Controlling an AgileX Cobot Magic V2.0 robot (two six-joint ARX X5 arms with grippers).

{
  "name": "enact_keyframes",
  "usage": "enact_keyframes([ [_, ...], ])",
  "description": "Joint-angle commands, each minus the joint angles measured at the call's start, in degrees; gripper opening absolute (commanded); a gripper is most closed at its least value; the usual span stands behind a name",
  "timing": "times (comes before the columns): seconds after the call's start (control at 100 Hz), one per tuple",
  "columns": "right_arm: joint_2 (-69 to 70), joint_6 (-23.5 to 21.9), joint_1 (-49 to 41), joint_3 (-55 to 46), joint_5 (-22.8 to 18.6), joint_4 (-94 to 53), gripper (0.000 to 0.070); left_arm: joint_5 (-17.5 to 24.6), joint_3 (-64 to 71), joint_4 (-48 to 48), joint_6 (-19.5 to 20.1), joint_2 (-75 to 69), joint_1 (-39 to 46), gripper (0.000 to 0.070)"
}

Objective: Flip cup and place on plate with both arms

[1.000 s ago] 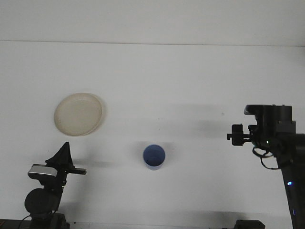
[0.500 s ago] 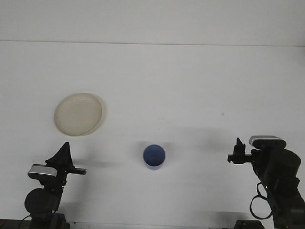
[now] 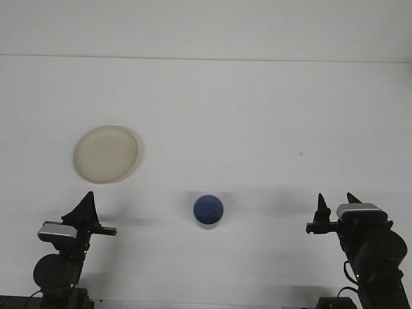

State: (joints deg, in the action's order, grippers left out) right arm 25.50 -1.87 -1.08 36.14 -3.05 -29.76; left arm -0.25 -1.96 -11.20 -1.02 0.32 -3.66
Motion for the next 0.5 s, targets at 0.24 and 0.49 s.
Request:
enact_keyframes([
  [0.24,-0.02,0.39,-0.02,0.17,0.09,0.59,0.0467,0.07,1.11,-0.90,-0.68,-0.13,-0.11,0.0012],
  [0.49,-0.02,0.39,-0.02,0.17,0.11,0.59,0.0467,0.07,-3.96,2.54,-1.40,0.13,-0.11,0.0012],
])
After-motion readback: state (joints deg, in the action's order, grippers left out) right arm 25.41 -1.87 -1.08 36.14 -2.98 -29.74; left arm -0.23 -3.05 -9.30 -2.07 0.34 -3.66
